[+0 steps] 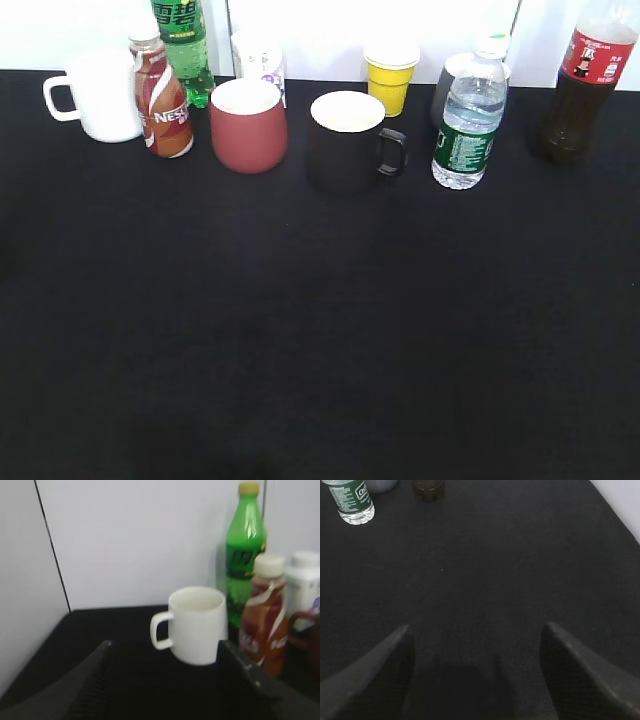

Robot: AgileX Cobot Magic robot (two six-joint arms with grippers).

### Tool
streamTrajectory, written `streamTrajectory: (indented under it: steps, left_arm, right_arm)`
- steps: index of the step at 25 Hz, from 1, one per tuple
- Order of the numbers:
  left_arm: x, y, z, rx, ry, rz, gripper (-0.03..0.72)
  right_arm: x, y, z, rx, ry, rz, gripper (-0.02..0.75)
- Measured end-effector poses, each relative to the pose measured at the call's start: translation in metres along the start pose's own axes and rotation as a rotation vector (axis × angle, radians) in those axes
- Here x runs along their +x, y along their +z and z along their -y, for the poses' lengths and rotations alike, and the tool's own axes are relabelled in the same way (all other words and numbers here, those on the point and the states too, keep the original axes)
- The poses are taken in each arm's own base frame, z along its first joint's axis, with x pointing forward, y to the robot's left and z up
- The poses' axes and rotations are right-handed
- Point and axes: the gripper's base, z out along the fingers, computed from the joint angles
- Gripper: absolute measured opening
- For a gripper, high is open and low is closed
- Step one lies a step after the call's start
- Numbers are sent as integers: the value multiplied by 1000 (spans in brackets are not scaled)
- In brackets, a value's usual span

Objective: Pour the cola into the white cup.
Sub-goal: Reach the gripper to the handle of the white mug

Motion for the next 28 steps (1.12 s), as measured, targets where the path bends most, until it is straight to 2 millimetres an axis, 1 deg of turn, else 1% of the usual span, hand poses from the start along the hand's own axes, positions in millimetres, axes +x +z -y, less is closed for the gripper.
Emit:
streamTrajectory:
  steps: [1, 3, 5, 7, 8, 9, 10, 12, 15, 18, 20, 23, 28]
  left_arm:
    - [11, 16, 0, -5, 2, 3, 465]
    - [37, 52, 1, -15, -1, -53, 465]
    - [57, 89, 2, -20, 0, -89, 463]
    - [75, 122, -2, -38, 0, -119, 460]
    - [83, 137, -8, -57, -2, -128, 460]
    - [90, 152, -15, -76, -4, -135, 459]
    - [90, 166, -21, -92, -7, -123, 456]
    - [92, 190, -24, -98, -10, -116, 449]
    - [105, 218, -25, -94, -13, -148, 447]
    - [120, 236, -25, -93, -14, -169, 444]
    - [125, 249, -26, -93, -16, -167, 430]
    - [128, 267, -27, -96, -73, -151, 351]
    - [131, 284, -26, -77, -83, -132, 337]
  right_arm:
    - [0, 0, 0, 0, 0, 0, 592]
    - [0, 0, 0, 0, 0, 0, 592]
    - [0, 0, 0, 0, 0, 0, 592]
    - [0, 0, 0, 0, 0, 0, 592]
    - [0, 0, 0, 0, 0, 0, 592]
    - [0, 0, 0, 0, 0, 0, 592]
    - [0, 0, 0, 0, 0, 0, 592]
    - [0, 0, 0, 0, 0, 0, 592]
    - [0, 0, 0, 0, 0, 0, 592]
    - [0, 0, 0, 0, 0, 0, 592]
    - [0, 0, 0, 0, 0, 0, 592]
    - [0, 0, 0, 0, 0, 0, 592]
    - [0, 0, 0, 0, 0, 0, 592]
